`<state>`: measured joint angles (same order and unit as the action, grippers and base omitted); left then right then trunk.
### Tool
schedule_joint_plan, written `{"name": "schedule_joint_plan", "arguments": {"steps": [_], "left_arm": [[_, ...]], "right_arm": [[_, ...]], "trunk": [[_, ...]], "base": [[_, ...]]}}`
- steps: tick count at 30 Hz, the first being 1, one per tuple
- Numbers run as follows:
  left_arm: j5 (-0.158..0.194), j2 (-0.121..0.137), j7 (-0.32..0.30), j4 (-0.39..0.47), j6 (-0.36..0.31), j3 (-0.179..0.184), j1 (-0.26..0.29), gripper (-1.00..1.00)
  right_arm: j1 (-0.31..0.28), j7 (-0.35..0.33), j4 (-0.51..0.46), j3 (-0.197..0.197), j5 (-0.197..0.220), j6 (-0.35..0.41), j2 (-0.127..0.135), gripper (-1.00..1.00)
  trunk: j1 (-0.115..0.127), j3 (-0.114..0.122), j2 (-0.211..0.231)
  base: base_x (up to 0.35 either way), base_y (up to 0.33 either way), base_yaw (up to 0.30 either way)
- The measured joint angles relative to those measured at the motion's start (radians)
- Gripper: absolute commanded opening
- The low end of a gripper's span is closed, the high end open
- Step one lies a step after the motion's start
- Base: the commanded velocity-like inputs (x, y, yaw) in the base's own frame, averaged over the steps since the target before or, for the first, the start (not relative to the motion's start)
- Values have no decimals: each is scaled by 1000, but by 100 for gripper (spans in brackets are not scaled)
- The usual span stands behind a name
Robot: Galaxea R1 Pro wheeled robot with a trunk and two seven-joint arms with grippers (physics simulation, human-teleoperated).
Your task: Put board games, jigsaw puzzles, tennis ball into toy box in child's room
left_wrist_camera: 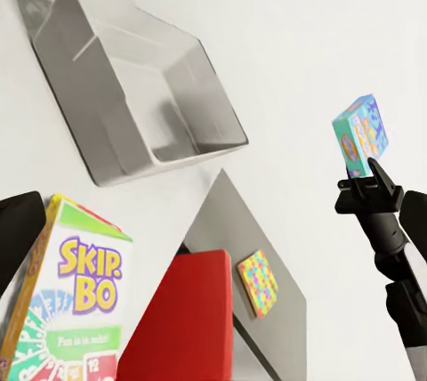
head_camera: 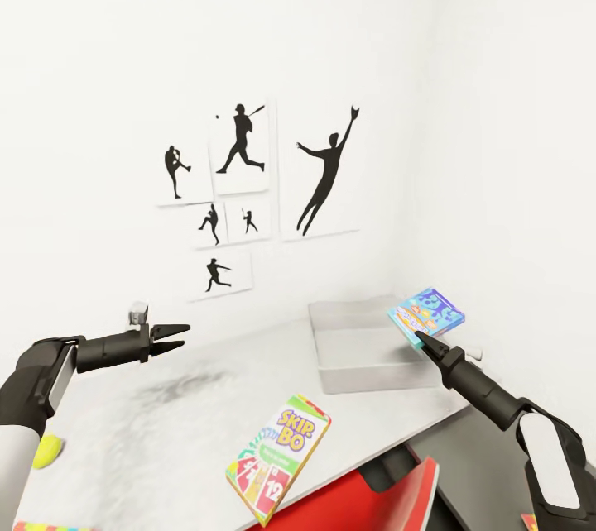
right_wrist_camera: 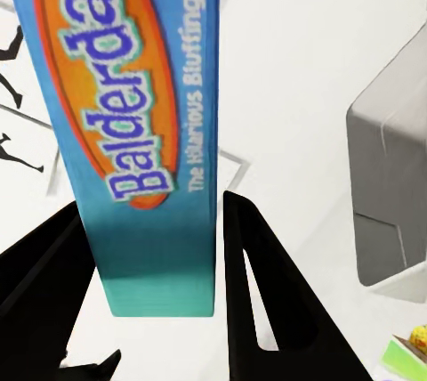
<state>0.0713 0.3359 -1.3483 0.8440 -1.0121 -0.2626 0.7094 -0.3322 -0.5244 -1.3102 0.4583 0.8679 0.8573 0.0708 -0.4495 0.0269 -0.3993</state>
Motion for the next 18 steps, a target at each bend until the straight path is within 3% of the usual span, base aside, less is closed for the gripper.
{"name": "schedule_joint_plan", "arguments": {"steps": [18], "left_arm": [[0, -1, 0, 0, 0, 0, 0, 100]], "right_arm": [[0, -2, 0, 0, 1, 0, 1, -100]], "trunk": [[0, 0, 0]], "base": [[56, -26, 0]]}}
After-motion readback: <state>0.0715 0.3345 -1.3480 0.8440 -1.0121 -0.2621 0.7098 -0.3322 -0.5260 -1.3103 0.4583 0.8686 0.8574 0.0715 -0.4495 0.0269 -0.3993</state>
